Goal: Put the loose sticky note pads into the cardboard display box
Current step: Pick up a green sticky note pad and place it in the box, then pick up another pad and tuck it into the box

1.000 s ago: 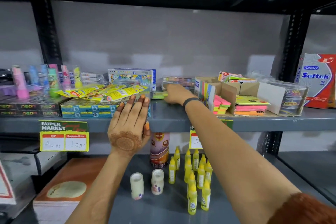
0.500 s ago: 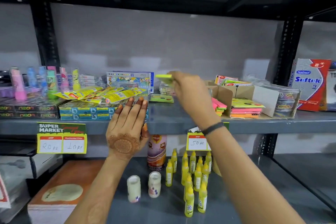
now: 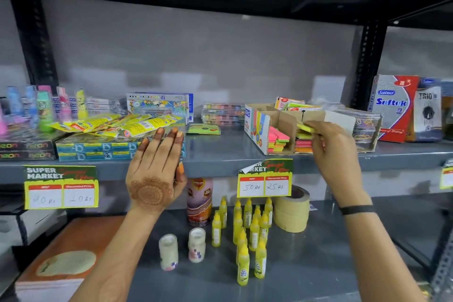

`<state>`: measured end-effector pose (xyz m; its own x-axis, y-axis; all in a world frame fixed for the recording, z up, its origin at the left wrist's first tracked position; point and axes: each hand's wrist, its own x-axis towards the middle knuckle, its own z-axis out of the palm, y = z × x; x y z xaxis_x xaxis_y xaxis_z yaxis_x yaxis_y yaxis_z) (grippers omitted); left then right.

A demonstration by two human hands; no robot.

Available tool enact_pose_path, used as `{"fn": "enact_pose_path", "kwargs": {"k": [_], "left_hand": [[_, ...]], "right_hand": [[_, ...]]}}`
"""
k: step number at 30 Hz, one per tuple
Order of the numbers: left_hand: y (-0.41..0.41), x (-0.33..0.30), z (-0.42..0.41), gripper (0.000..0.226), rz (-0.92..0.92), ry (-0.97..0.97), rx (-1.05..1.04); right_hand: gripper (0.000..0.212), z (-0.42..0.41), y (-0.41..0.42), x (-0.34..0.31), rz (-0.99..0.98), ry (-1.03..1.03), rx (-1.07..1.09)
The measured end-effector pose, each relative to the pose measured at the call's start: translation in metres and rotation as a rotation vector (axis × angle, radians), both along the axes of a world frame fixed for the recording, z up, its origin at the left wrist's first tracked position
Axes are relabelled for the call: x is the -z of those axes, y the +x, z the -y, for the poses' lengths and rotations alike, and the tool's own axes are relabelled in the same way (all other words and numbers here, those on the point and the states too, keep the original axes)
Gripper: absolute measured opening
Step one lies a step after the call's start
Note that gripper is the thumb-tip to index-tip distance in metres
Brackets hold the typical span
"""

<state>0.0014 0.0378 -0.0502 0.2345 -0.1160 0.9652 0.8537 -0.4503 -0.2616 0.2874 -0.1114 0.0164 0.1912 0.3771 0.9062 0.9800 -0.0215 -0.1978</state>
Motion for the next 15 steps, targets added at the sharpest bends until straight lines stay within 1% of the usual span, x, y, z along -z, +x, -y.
{"fn": "enact_pose_path", "kwargs": {"k": [5,6,8,10,12,14,15], "left_hand": [[-0.001,0.001,0.0,0.05,0.0,0.004,0.001],[-0.001,0.001,0.0,0.05,-0.001,0.004,0.0],[0.0,0.001,0.0,0.05,-0.001,0.006,-0.01],[0.0,0.001,0.0,0.05,0.0,0.005,-0.017],[0.001,0.0,0.0,0.05,0.003,0.008,-0.017],[0.001,0.0,0.0,0.05,0.008,0.01,-0.018],[0.001,0.0,-0.001,0.05,0.009,0.01,-0.018]], "right_hand": [[0.041,-0.001,-0.003,0.001,-0.017,-0.067,0.0],[0.043,0.0,-0.005,-0.001,-0.037,-0.052,-0.003],[0.047,0.004,-0.015,-0.01,-0.09,0.046,-0.038],[0.046,0.004,-0.036,-0.024,-0.112,0.172,-0.092],[0.044,-0.003,-0.065,-0.038,-0.104,0.238,-0.168],[0.042,-0.019,-0.095,-0.05,-0.085,0.216,-0.29],[0.041,-0.031,-0.109,-0.053,-0.077,0.156,-0.347]]}}
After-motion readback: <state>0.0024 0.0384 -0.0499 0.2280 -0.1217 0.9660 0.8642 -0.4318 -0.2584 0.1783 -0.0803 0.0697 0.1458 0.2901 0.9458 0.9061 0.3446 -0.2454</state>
